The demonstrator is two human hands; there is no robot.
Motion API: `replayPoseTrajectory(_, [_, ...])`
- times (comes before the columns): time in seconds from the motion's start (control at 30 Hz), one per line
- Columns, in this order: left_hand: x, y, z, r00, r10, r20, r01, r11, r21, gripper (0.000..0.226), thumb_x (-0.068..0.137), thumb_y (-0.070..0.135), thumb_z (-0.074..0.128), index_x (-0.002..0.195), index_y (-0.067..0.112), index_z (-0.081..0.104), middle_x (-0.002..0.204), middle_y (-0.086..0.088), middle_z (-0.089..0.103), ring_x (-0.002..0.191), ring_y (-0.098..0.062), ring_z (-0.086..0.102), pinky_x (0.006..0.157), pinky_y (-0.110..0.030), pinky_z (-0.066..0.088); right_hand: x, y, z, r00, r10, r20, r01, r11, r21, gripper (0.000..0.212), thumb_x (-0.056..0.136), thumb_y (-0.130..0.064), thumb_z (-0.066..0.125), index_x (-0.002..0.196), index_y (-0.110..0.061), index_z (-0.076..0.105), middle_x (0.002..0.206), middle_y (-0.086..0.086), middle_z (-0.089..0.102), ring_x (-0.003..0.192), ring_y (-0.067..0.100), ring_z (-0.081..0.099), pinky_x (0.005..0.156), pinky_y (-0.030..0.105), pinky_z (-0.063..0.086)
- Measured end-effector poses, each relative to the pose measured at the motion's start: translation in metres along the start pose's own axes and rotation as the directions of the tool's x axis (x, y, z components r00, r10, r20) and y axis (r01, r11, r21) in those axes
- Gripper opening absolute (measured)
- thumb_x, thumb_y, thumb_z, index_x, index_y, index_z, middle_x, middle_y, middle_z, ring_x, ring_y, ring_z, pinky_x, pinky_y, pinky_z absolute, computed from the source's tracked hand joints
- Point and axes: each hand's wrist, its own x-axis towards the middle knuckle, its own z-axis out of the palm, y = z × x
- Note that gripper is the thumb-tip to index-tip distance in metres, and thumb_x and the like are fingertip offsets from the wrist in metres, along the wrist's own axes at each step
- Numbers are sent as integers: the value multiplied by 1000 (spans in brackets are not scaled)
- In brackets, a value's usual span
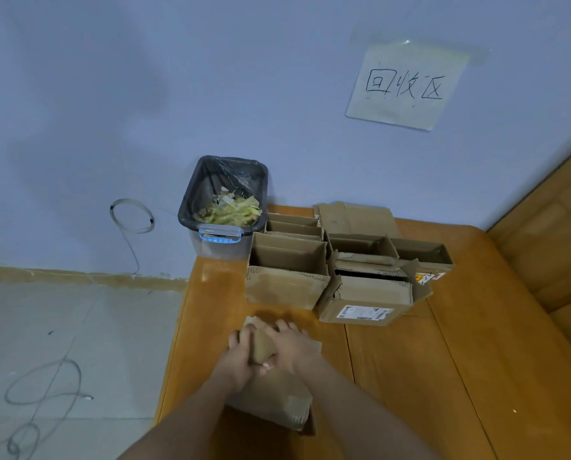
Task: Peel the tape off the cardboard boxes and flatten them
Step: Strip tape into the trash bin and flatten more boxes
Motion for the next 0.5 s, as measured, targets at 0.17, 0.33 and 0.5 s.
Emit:
replayPoseTrajectory(0.17, [3, 36, -36, 972, 213, -96, -185, 953, 241, 79, 84, 20, 67, 146, 23, 17, 150, -1, 21, 118, -24, 48, 95, -36, 46, -8, 12, -15, 961, 111, -252, -55, 974, 219, 102, 79, -51, 64, 151, -35, -6, 142, 5, 30, 129, 29, 30, 104, 46, 34])
replayPoseTrajectory(0.33, [0, 72, -69, 860, 506, -69, -362, 700, 615, 82, 85, 15, 60, 151, 26, 13, 155, -3, 13, 136, -27, 29, 88, -33, 50, -30, 11, -22, 859, 251, -446, -30, 894, 447, 104, 81, -50, 65, 152, -29, -8, 140, 5, 28, 129, 23, 33, 103, 34, 39])
replayPoseTrajectory(0.5, [-17, 66, -43, 769, 639, 22, -478, 551, 684, 63, 89, 8, 56, 146, 15, 29, 153, -5, 21, 140, -21, 23, 110, -28, 36, -68, 4, 11, 792, 345, -503, -16, 836, 548, 88, 89, -48, 59, 152, -27, 2, 141, 2, 31, 113, 16, 51, 78, 24, 50])
